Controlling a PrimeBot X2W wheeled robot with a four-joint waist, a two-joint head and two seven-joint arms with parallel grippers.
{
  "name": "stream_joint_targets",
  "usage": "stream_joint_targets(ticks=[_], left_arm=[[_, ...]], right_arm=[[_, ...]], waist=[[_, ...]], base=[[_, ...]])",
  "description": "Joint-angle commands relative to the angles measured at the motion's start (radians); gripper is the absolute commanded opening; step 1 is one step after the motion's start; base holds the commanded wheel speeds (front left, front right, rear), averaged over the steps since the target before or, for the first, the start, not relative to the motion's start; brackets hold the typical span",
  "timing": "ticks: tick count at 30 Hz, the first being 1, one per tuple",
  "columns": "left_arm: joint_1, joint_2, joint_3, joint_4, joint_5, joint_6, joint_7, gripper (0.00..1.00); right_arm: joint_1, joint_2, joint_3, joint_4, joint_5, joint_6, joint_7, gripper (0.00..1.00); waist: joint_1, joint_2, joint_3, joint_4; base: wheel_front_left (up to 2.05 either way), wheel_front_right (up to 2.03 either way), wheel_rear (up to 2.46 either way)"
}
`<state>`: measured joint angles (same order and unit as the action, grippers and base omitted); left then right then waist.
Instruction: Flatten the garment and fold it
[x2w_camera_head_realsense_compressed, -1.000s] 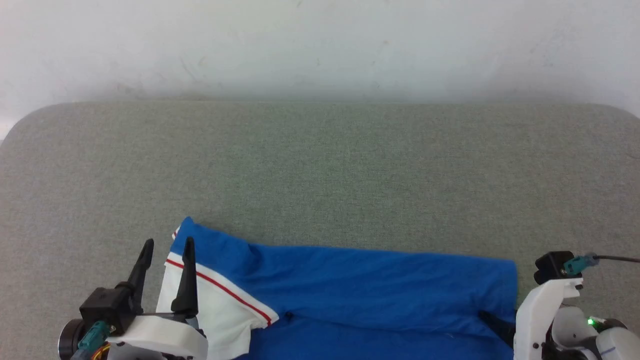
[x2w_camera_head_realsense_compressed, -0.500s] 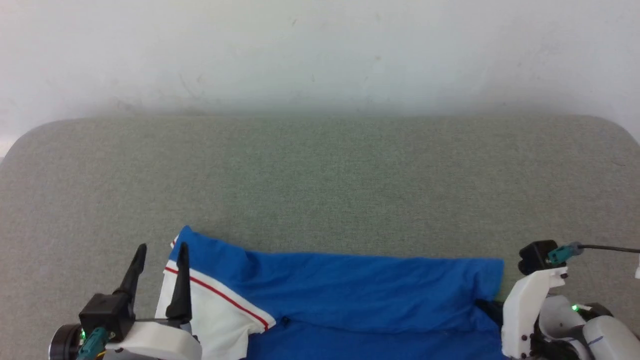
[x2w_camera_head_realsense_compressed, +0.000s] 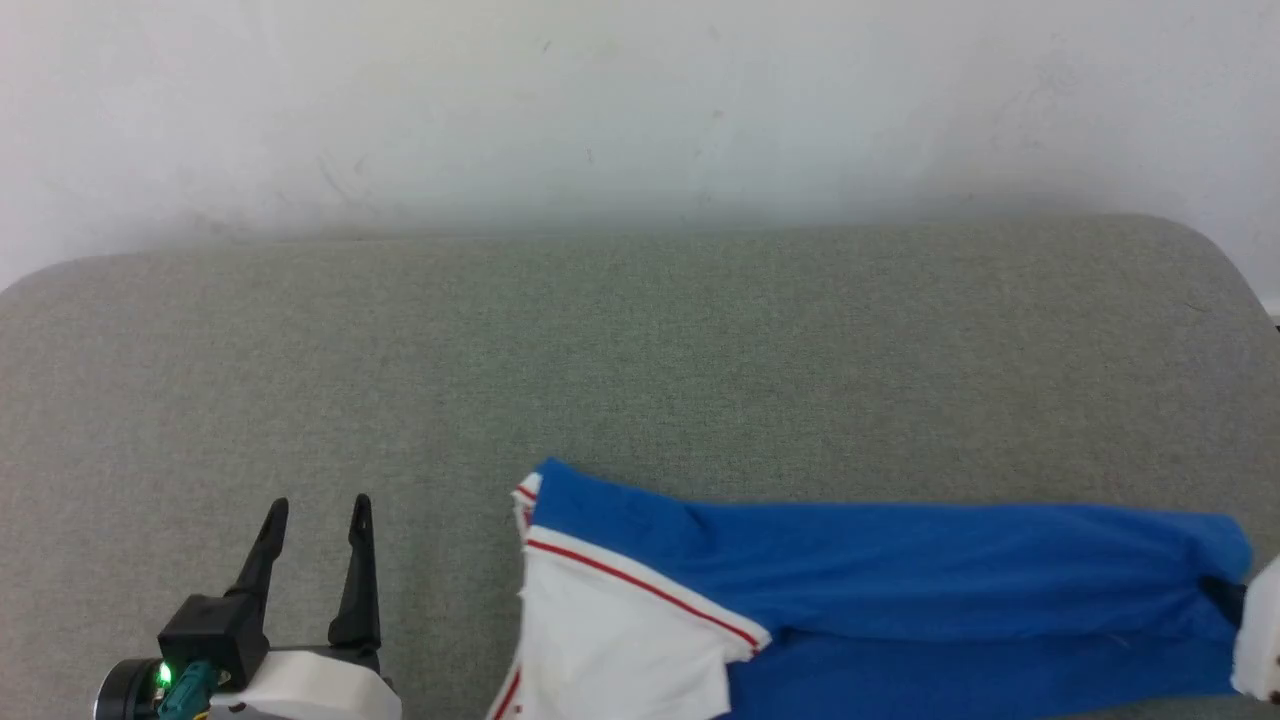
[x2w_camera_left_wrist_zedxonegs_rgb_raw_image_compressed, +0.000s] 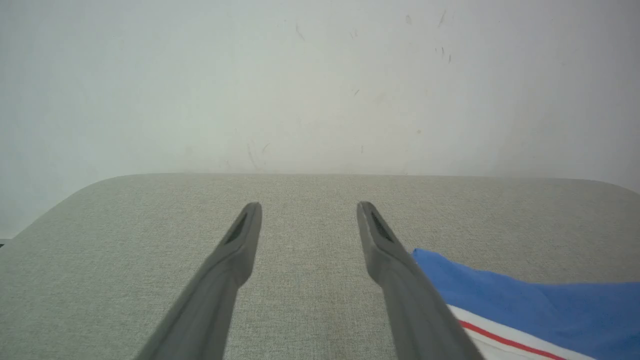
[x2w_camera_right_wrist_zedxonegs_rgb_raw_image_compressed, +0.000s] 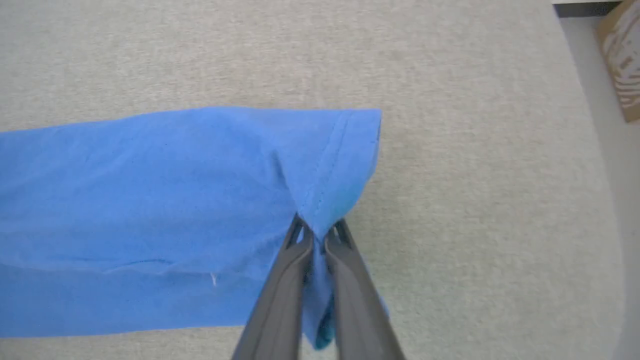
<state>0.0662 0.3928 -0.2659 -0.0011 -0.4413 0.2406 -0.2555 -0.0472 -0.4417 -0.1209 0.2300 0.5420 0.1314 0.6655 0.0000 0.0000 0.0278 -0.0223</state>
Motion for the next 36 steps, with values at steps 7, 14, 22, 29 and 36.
stream_joint_targets(ticks=[7, 14, 22, 29, 36], left_arm=[[0.027, -0.004, 0.004, -0.001, 0.003, 0.016, -0.003, 1.00], [0.005, -0.016, -0.005, 0.000, 0.003, 0.003, -0.004, 1.00], [-0.053, -0.036, -0.021, 0.027, 0.005, -0.021, -0.005, 1.00], [-0.094, -0.053, -0.027, 0.053, 0.007, -0.041, -0.006, 1.00], [-0.103, -0.069, -0.020, 0.085, 0.003, -0.047, -0.006, 1.00]], right_arm=[[0.020, 0.111, -0.057, -0.099, 0.012, -0.001, 0.134, 0.00], [-0.052, 0.303, 0.063, -0.176, 0.291, -0.001, 0.241, 0.00], [-0.173, 0.383, 0.307, -0.092, 0.429, -0.001, 0.136, 0.00], [-0.254, 0.390, 0.509, 0.054, 0.449, -0.001, 0.008, 0.00], [-0.311, 0.384, 0.650, 0.210, 0.392, -0.001, -0.115, 1.00]], waist=[[0.0000, 0.0000, -0.001, -0.010], [0.0000, 0.0000, 0.008, 0.010], [0.0000, 0.0000, 0.035, 0.087], [0.0000, 0.0000, 0.064, 0.144], [0.0000, 0.0000, 0.066, 0.159]], base=[[0.00, 0.00, 0.00], [0.00, 0.00, 0.00], [0.00, 0.00, 0.00], [0.00, 0.00, 0.00], [0.00, 0.00, 0.00]])
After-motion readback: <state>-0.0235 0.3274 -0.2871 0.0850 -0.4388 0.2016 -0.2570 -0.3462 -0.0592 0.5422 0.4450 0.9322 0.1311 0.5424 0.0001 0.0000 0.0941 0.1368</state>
